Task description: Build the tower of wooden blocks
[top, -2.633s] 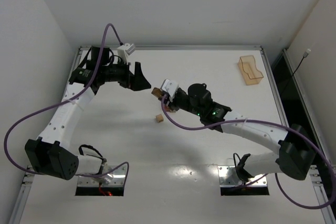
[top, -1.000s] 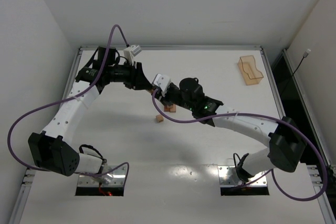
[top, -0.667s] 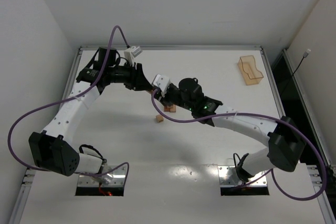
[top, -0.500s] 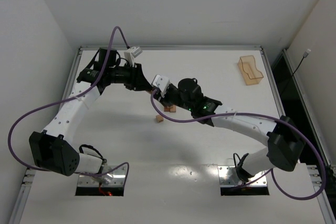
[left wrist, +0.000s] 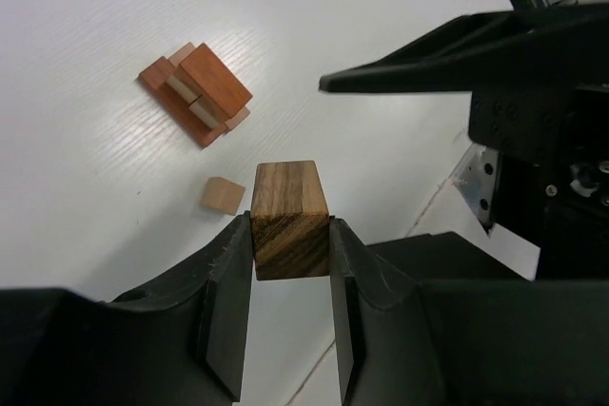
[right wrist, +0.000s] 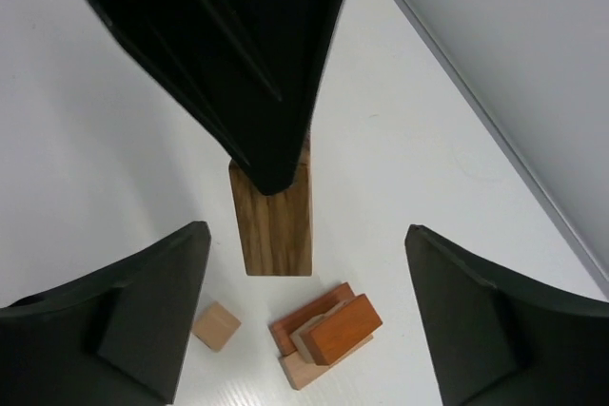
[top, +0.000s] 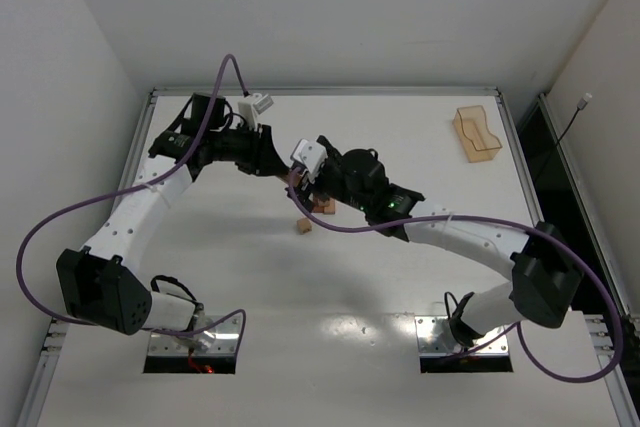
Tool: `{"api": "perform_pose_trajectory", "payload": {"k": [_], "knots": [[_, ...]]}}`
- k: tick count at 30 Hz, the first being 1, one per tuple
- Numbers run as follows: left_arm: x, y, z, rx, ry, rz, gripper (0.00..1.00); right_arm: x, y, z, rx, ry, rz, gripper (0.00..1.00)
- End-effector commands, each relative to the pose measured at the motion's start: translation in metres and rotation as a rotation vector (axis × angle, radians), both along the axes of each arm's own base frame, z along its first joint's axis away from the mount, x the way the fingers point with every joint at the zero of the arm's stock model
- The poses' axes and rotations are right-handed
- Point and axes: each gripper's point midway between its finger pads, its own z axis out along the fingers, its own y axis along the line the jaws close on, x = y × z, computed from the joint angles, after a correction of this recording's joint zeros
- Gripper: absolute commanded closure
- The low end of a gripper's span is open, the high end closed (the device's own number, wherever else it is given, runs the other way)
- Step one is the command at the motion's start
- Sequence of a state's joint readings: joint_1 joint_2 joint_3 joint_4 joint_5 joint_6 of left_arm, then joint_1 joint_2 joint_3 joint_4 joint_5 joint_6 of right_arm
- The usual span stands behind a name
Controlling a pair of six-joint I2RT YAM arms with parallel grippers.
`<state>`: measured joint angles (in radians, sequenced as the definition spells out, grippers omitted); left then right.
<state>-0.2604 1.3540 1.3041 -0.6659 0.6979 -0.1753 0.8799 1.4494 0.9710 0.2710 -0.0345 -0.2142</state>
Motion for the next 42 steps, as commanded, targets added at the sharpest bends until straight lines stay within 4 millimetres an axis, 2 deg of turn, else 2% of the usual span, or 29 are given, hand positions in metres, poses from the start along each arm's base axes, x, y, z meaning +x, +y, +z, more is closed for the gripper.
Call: {"api": "perform_pose_trajectory", "payload": {"k": [1,2,6,7,9,10,11,12,13,14,15,17,18,19,20,21,23,24,25,26,27,28,29,30,31,33,35,37,42], "knots": [[0.004,0.001,0.015,0.016,-0.077,-0.003,1.0,0.001,-0.007,0.041,0.105,-0.074,-0.043,0.14],[0.006,0.002,0.018,0.019,-0.087,0.004,1.0,-0.001,-0.012,0.047,0.115,-0.084,-0.054,0.12],[0.007,0.002,0.025,0.021,-0.1,0.011,1.0,0.002,-0.037,0.035,0.072,-0.063,-0.127,0.11],[0.009,0.004,0.024,0.03,-0.102,0.022,1.0,0.002,-0.047,0.038,0.078,-0.057,-0.145,0.11],[0.015,0.004,0.035,0.031,-0.132,0.035,1.0,0.006,-0.066,0.028,0.039,-0.007,-0.201,0.11],[0.018,0.007,0.032,0.053,-0.127,0.044,1.0,0.008,-0.077,0.031,0.035,0.003,-0.239,0.11],[0.021,0.005,0.032,0.064,-0.136,0.038,1.0,0.009,-0.093,0.014,-0.008,0.07,-0.29,0.11],[0.021,0.003,0.038,0.07,-0.148,0.041,1.0,0.013,-0.104,0.01,-0.029,0.097,-0.339,0.11],[0.028,0.004,0.036,0.087,-0.155,0.046,1.0,0.014,-0.113,0.009,-0.042,0.12,-0.359,0.11],[0.029,0.002,0.034,0.106,-0.153,0.051,1.0,0.019,-0.132,0.004,-0.046,0.16,-0.416,0.11],[0.03,-0.002,0.039,0.121,-0.172,0.041,1.0,0.015,-0.146,-0.015,-0.104,0.225,-0.439,0.12],[0.039,-0.005,0.034,0.148,-0.168,0.041,1.0,0.019,-0.172,-0.027,-0.148,0.284,-0.492,0.14],[0.043,-0.01,0.042,0.158,-0.195,0.028,1.0,0.015,-0.186,-0.039,-0.202,0.338,-0.519,0.16],[0.043,-0.015,0.041,0.181,-0.196,0.016,1.0,0.015,-0.195,-0.045,-0.223,0.369,-0.537,0.16],[0.05,-0.014,0.04,0.217,-0.209,0.033,1.0,0.016,-0.199,-0.045,-0.231,0.392,-0.53,0.16],[0.055,-0.022,0.04,0.251,-0.215,0.01,1.0,0.018,-0.215,-0.056,-0.269,0.441,-0.562,0.16],[0.065,-0.026,0.035,0.301,-0.212,0.018,1.0,0.024,-0.221,-0.053,-0.249,0.473,-0.563,0.17],[0.073,-0.031,0.022,0.336,-0.191,0.003,1.0,0.028,-0.234,-0.055,-0.231,0.51,-0.595,0.17],[0.071,-0.039,0.025,0.35,-0.191,-0.01,1.0,0.031,-0.236,-0.058,-0.227,0.539,-0.592,0.17],[0.072,-0.043,0.02,0.37,-0.186,-0.025,1.0,0.034,-0.233,-0.052,-0.189,0.559,-0.569,0.17],[0.074,-0.044,0.015,0.402,-0.186,-0.03,1.0,0.037,-0.243,-0.053,-0.172,0.595,-0.588,0.17],[0.077,-0.045,0.005,0.415,-0.16,-0.036,1.0,0.038,-0.244,-0.053,-0.161,0.612,-0.58,0.17],[0.074,-0.05,0.005,0.414,-0.163,-0.048,1.0,0.04,-0.241,-0.051,-0.138,0.625,-0.553,0.17],[0.072,-0.053,-0.004,0.437,-0.149,-0.067,1.0,0.043,-0.241,-0.05,-0.119,0.641,-0.556,0.17],[0.07,-0.057,-0.008,0.441,-0.143,-0.08,1.0,0.043,-0.247,-0.051,-0.11,0.656,-0.563,0.17],[0.064,-0.064,-0.019,0.478,-0.125,-0.109,1.0,0.044,-0.241,-0.052,-0.085,0.686,-0.534,0.17],[0.057,-0.072,-0.028,0.494,-0.113,-0.147,1.0,0.048,-0.243,-0.051,-0.057,0.705,-0.535,0.17],[0.057,-0.076,-0.037,0.513,-0.097,-0.156,1.0,0.048,-0.241,-0.053,-0.05,0.729,-0.529,0.18],[0.058,-0.086,-0.043,0.523,-0.095,-0.186,1.0,0.054,-0.234,-0.051,0.001,0.774,-0.516,0.19]]}}
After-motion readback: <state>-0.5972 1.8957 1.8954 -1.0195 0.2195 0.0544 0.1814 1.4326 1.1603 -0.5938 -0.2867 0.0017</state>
